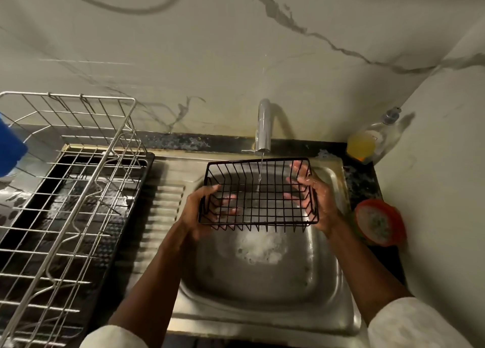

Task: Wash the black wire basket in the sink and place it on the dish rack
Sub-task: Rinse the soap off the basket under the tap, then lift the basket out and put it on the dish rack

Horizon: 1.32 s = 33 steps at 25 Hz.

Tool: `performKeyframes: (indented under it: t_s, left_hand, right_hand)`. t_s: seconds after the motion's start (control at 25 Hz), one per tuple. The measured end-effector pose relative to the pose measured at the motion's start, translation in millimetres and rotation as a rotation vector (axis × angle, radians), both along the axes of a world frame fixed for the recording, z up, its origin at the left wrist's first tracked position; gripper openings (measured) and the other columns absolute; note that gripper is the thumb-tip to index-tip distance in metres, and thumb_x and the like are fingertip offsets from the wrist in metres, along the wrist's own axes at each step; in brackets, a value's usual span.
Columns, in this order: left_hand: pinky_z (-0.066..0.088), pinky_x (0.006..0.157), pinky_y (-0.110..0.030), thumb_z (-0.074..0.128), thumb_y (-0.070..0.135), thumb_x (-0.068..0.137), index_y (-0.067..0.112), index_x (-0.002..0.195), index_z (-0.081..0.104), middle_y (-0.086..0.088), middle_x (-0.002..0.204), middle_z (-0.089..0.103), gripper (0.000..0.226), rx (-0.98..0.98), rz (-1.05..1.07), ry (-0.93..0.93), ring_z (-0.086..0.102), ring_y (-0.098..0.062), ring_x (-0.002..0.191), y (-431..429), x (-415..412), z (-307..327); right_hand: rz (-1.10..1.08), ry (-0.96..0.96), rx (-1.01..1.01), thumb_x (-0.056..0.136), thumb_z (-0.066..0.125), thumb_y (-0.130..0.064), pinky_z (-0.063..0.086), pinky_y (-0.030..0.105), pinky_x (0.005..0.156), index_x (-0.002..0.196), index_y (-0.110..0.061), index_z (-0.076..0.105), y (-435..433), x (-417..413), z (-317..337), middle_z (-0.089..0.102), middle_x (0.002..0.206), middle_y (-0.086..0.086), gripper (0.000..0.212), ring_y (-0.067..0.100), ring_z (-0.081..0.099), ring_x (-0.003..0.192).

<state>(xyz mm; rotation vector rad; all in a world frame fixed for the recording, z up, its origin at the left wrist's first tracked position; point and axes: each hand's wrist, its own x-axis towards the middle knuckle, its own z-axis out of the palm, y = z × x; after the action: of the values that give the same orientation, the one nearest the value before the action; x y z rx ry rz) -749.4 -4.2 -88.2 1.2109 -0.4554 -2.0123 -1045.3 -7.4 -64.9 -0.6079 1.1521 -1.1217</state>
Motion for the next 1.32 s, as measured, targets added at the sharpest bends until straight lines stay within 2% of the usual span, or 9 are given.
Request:
performKeyframes:
  t_s: [0.2, 0.4, 0.52, 0.64, 0.72, 0.88, 1.08, 1.2, 1.32]
  left_hand:
    - [0.06, 0.074, -0.05, 0.061, 0.022, 0.068, 0.022, 0.125, 0.058, -0.022, 0.136, 0.062, 0.057, 0.024, 0.047, -0.047, 0.07, -0.046, 0.099, 1.9, 16.8, -7.7]
    - [0.057, 0.082, -0.051, 0.06, 0.021, 0.063, 0.025, 0.116, 0.066, -0.016, 0.124, 0.067, 0.053, -0.008, 0.08, -0.103, 0.069, -0.043, 0.098, 0.3, 21.6, -9.4]
    - [0.057, 0.08, -0.049, 0.058, 0.022, 0.069, 0.024, 0.122, 0.063, -0.016, 0.122, 0.069, 0.054, -0.013, 0.072, -0.154, 0.07, -0.042, 0.094, 0.9, 23.3, -12.3]
    - [0.058, 0.077, -0.049, 0.059, 0.021, 0.07, 0.023, 0.124, 0.059, -0.017, 0.122, 0.068, 0.054, -0.013, 0.07, -0.155, 0.071, -0.042, 0.092, 0.8, 22.9, -14.4]
    - [0.059, 0.077, -0.049, 0.058, 0.02, 0.069, 0.023, 0.122, 0.059, -0.016, 0.122, 0.068, 0.053, -0.005, 0.069, -0.149, 0.071, -0.043, 0.092, -0.2, 20.7, -11.5]
    - [0.057, 0.079, -0.05, 0.057, 0.022, 0.069, 0.022, 0.122, 0.059, -0.015, 0.118, 0.068, 0.053, -0.007, 0.075, -0.164, 0.069, -0.043, 0.094, -1.3, 18.9, -5.0]
    - [0.057, 0.081, -0.054, 0.063, 0.028, 0.072, 0.015, 0.132, 0.059, -0.022, 0.123, 0.069, 0.061, 0.003, 0.087, -0.221, 0.067, -0.047, 0.103, 4.6, 20.6, 3.5]
    - [0.055, 0.079, -0.052, 0.059, 0.034, 0.078, 0.008, 0.121, 0.069, -0.022, 0.114, 0.067, 0.051, 0.057, 0.131, -0.149, 0.068, -0.041, 0.096, 14.7, 25.2, 11.2]
    - [0.058, 0.081, -0.05, 0.052, 0.043, 0.081, 0.013, 0.105, 0.069, -0.015, 0.099, 0.068, 0.042, 0.095, 0.124, -0.06, 0.066, -0.035, 0.088, 23.6, 32.1, 20.8]
  right_hand:
    - [0.196, 0.605, 0.035, 0.089, 0.049, -0.074, 0.051, 0.049, 0.1, 0.119, -0.031, 0.07, -37.2, 5.5, 12.1, 0.069, 0.124, 0.0, 0.056, 0.019, 0.064, 0.112]
    - [0.471, 0.988, -0.279, 0.099, 0.063, -0.025, 0.059, 0.033, 0.083, 0.137, -0.021, 0.057, -93.2, 45.9, 29.7, 0.062, 0.13, 0.002, 0.039, 0.014, 0.066, 0.1]
    - [0.697, 1.006, -0.251, 0.1, 0.058, -0.009, 0.055, 0.044, 0.098, 0.149, -0.023, 0.045, -121.2, 66.3, 29.1, 0.042, 0.15, 0.018, 0.053, 0.028, 0.059, 0.12]
    - [0.911, 1.035, -0.206, 0.101, 0.055, -0.03, 0.038, 0.05, 0.114, 0.153, -0.032, 0.036, -133.8, 70.4, 26.3, 0.033, 0.158, 0.012, 0.056, 0.034, 0.038, 0.141]
    - [0.953, 1.011, -0.236, 0.093, 0.066, -0.036, 0.039, 0.051, 0.112, 0.15, -0.033, 0.04, -139.7, 66.7, 23.0, 0.044, 0.15, 0.006, 0.063, 0.026, 0.044, 0.136]
    - [0.62, 0.643, -0.174, 0.091, 0.072, -0.017, 0.059, 0.033, 0.069, 0.15, -0.018, 0.04, -132.3, 43.8, 19.7, 0.06, 0.128, 0.005, 0.067, 0.014, 0.063, 0.083]
    - [0.387, 0.454, -0.196, 0.089, 0.071, -0.013, 0.057, 0.036, 0.085, 0.151, -0.029, 0.038, -94.7, 15.0, 18.6, 0.053, 0.139, -0.008, 0.072, 0.019, 0.065, 0.114]
    - [0.259, 0.651, -0.34, 0.098, 0.059, -0.014, 0.056, 0.034, 0.087, 0.136, -0.037, 0.055, -45.7, -7.7, 12.7, 0.061, 0.136, -0.004, 0.044, 0.018, 0.062, 0.122]
    - [0.486, 0.976, -0.405, 0.085, 0.06, 0.013, 0.061, 0.033, 0.073, 0.15, -0.051, 0.028, 15.3, -18.1, 12.1, 0.024, 0.165, -0.004, 0.096, 0.0, 0.056, 0.122]
